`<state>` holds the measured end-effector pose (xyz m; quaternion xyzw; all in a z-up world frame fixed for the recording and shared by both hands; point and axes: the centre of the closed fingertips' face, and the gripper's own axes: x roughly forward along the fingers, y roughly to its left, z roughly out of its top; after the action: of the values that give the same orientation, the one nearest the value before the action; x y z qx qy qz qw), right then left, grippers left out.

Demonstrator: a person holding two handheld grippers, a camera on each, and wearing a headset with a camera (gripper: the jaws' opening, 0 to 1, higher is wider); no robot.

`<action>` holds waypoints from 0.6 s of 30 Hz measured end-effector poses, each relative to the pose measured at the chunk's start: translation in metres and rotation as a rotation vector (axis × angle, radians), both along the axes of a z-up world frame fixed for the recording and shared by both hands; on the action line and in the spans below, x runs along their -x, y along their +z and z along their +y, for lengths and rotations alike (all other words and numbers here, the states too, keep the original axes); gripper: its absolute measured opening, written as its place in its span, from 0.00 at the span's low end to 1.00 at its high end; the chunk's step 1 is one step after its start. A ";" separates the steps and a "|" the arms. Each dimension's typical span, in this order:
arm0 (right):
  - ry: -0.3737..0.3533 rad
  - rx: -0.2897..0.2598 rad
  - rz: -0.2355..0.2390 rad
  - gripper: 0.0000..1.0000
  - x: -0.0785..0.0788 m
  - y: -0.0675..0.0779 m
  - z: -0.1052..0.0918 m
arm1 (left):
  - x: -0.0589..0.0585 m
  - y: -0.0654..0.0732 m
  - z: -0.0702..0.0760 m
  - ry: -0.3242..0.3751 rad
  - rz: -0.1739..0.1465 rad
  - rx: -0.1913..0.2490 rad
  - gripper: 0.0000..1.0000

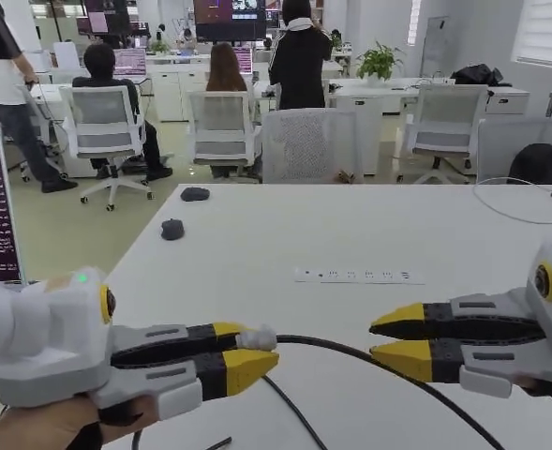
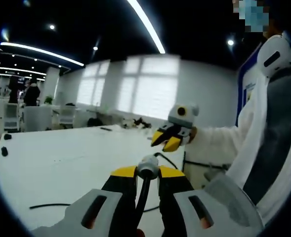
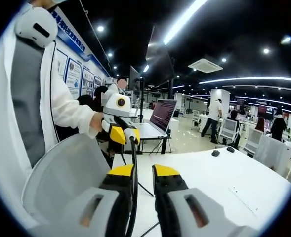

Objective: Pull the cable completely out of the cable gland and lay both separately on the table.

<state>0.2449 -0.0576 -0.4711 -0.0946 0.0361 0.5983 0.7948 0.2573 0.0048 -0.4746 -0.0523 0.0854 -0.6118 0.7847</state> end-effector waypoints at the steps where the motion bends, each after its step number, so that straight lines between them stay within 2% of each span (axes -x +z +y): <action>1: 0.011 0.004 -0.003 0.14 0.001 0.000 0.004 | 0.001 0.000 -0.001 -0.003 0.000 -0.002 0.16; 5: 0.060 0.021 -0.012 0.14 0.005 0.000 0.022 | 0.000 -0.003 -0.008 -0.006 0.006 -0.006 0.16; 9: 0.072 0.029 -0.015 0.11 0.002 -0.003 0.036 | 0.002 -0.005 -0.012 -0.011 0.008 -0.004 0.16; 18: 0.111 0.032 -0.015 0.04 0.000 -0.004 0.046 | -0.001 -0.006 -0.009 0.000 0.013 0.009 0.17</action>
<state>0.2452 -0.0118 -0.4754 -0.1139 0.0343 0.6401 0.7590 0.2581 -0.0043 -0.4810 -0.0599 0.0879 -0.6117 0.7839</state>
